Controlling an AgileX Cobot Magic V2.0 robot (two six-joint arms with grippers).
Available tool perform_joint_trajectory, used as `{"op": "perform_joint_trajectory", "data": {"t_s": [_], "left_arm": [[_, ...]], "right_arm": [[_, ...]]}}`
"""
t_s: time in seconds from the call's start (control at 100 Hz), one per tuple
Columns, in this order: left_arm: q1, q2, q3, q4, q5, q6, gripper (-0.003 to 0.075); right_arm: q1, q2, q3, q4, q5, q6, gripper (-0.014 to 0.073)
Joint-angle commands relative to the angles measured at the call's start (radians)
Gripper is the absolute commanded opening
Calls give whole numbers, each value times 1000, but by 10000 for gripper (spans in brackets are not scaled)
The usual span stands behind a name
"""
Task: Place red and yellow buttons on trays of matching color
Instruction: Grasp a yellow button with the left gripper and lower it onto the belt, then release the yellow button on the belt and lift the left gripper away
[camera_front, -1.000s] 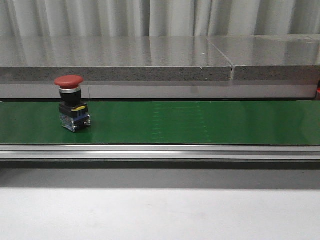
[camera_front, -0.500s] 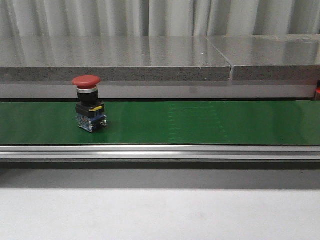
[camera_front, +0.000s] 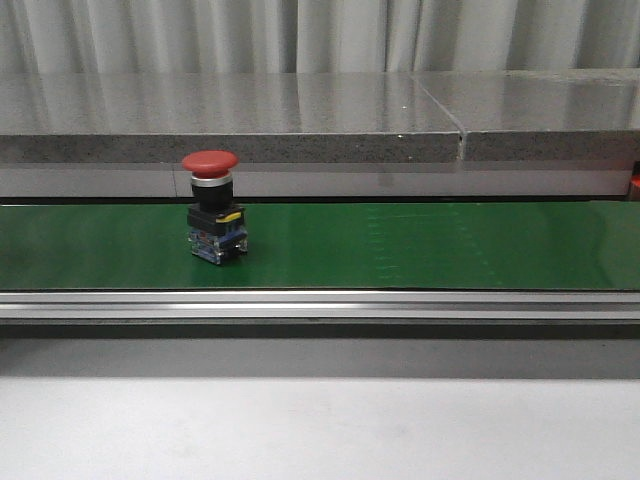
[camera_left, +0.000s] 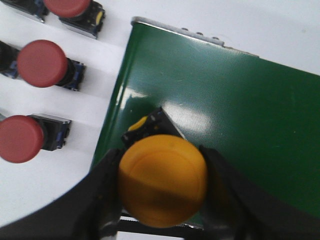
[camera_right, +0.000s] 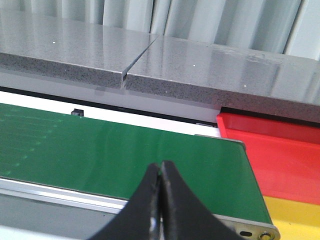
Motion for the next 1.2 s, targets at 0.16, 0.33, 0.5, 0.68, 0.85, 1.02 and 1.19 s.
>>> {"op": "perform_joint_trajectory", "data": {"t_s": [0.16,0.33,0.5,0.68,0.85,1.02,1.19], "left_arm": [[-18,48,-35,0,-22,4,-19],[-18,68,-35,0,-22,10,-17],[-18,68,-35,-8,-22,10,117],[-18,68,-35,-98,-24,100,490],[-18,68,-37,-146,-26,133,671],[-21,64,-84,-148,-29,161,671],[-59,28,-147,-148,-87,176,671]], "right_arm": [[2,-14,-10,-10,-86,-4,-69],[2,-14,-10,-10,-86,-4,-69],[2,-14,-10,-10,-86,-4,-69],[2,-14,-10,-10,-86,-4,-69],[2,-14,-10,-10,-86,-4,-69],[2,-14,-10,-10,-86,-4,-69],[2,-14,-10,-10,-86,-4,-69]]}}
